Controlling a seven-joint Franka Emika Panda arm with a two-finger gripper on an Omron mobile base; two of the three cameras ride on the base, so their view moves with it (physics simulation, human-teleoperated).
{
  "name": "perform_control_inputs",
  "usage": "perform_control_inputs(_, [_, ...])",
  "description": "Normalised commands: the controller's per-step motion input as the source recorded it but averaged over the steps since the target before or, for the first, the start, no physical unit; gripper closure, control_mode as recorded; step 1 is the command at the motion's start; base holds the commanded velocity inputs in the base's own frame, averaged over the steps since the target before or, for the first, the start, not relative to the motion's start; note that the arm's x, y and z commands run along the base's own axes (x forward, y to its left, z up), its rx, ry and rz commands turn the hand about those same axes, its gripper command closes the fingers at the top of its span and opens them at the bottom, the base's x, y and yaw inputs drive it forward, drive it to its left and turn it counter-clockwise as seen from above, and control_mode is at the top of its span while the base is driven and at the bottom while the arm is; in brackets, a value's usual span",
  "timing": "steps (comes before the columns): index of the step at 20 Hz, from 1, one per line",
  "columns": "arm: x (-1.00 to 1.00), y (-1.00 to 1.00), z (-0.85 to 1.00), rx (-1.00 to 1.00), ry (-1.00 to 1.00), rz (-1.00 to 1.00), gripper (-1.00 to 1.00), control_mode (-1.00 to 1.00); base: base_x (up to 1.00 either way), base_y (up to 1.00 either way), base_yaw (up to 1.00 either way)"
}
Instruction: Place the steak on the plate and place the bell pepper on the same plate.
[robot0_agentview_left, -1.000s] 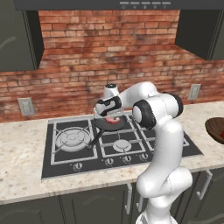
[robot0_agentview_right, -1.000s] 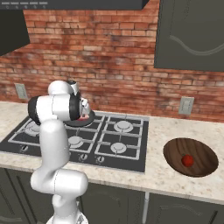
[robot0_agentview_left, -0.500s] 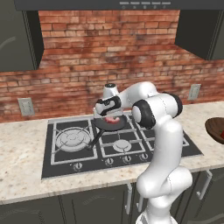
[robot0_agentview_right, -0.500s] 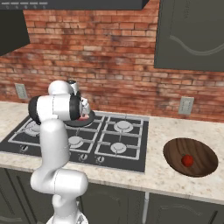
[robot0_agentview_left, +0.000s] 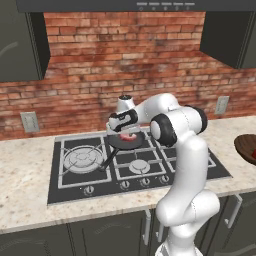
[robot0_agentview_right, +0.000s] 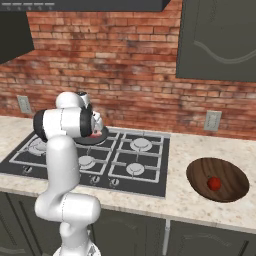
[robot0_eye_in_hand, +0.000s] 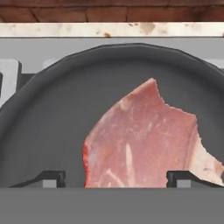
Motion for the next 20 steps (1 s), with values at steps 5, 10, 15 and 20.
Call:
perform_control_inputs(5, [0.00,0.00,-0.38,0.00,0.00,0.00,1.00,-1.00,0.00,0.00,0.00])
perform_control_inputs(10, [0.00,0.00,-0.28,0.00,0.01,0.00,1.00,-1.00,0.00,0.00,0.00])
perform_control_inputs(15, [0.00,0.00,-0.14,0.00,0.02,0.00,1.00,-1.00,0.00,0.00,0.00])
perform_control_inputs(20, [-0.10,-0.16,0.08,0.00,-0.03,0.00,1.00,-1.00,0.00,0.00,0.00])
